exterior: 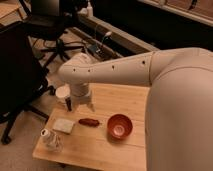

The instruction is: Pick up the ceramic cup

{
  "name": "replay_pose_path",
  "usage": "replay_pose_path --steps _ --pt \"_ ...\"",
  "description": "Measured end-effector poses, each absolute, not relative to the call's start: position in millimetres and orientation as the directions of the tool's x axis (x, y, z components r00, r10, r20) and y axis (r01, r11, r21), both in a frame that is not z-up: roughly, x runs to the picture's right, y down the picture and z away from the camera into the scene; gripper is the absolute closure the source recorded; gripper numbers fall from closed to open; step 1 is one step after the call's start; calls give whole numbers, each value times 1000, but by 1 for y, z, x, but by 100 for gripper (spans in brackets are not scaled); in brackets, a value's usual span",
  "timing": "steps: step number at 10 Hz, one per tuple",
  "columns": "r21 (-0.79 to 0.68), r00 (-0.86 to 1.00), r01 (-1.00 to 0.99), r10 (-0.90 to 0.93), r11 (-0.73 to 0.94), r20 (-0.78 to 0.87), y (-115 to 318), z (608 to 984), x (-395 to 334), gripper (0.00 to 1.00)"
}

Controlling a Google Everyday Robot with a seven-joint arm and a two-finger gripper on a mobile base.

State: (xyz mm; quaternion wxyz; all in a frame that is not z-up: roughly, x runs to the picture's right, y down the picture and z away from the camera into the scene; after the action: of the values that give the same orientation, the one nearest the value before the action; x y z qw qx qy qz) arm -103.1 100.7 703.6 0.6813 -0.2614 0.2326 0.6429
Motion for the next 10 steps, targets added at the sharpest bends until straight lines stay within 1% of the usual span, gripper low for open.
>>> replay_pose_path --steps 1,3,5,8,10 --pt "-68 74 -997 767 40 -638 96 707 -105 35" --pt "-101 105 -993 808 57 -579 74 724 -109 35" --pt "-145 146 -986 858 85 -493 34 747 -117 35" --pt "-199 224 -968 885 154 -408 -9 778 -150 35" --pt "-215 255 -959 889 184 -380 -25 803 -175 35"
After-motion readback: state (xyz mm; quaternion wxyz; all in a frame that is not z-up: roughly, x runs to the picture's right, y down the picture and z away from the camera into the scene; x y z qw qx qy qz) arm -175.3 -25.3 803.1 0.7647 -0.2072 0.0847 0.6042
